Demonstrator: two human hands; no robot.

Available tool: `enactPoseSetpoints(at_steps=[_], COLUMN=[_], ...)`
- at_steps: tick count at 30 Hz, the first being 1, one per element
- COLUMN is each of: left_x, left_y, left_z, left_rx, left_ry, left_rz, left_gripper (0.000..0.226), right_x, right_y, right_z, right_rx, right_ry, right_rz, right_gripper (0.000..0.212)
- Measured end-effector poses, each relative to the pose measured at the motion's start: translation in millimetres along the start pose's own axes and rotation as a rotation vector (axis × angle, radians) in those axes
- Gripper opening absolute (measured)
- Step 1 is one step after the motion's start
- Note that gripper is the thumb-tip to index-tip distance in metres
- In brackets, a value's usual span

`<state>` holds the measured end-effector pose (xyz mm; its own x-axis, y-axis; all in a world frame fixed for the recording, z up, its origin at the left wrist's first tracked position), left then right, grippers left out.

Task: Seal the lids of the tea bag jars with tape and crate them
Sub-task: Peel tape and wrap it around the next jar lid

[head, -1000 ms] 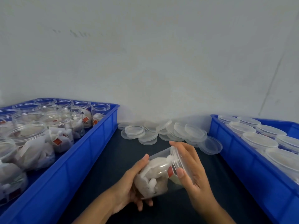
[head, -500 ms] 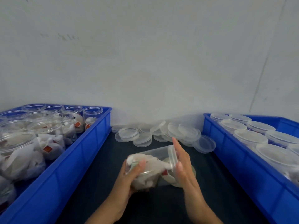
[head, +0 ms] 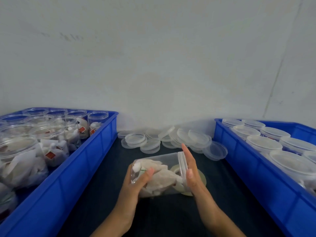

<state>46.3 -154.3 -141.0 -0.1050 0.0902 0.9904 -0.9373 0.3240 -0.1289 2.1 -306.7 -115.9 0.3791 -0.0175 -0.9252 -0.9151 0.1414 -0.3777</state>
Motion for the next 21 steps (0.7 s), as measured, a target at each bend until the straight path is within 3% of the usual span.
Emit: enactPoseSetpoints(at_steps=[3,5,8,11,15,21], left_x=[-0.3,0.4,-0.2,-0.4,-1.4,-2.5], left_y=[2.8,2.5,1.7,1.9,4.2,0.9], left_z=[1.2,0.6,1.6,2.4,1.4,-2.6], left_rx=[-0.035,-0.008,0.005,-0.067,-0.217,-0.136], left_ry=[0.017,-0.075,-0.056,0.038,0.019,-0.021], left_rz=[-0.024,0.008,-0.001,-0.086,-0.191,-0.095], left_gripper=[0.064,0.07,0.068,0.07,0.062,0.066], right_x=[2.3,6.4,0.6,-0.2,4.3,5.2], right_y=[14.9,16.5,10.7,15.0,20.4,20.7], right_z=[-6.0,-12.3,-15.4,-14.2,-9.3,-3.7], right_rx=[-0.088,-0.05,-0.026,-0.074,-0.096,-0.017], right_ry=[-0.077,-0.09,-0.032,0.047,0.027,-0.08], right_rz=[0.017,0.077,0.029,-0.112,-0.085,-0.087], right_gripper=[0.062,0.048,0.074,0.068,0.067,0.071])
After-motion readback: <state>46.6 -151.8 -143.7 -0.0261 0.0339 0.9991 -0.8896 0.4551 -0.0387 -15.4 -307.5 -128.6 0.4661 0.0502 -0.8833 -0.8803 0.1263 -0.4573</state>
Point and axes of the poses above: each hand's wrist, its own y-axis away from the middle knuckle, its own z-axis out of the palm, x = y × z, the point moved 3 cm from there along -y, towards the middle knuckle, and after that the axes turned 14 degrees about -y, right-handed, at the moved point
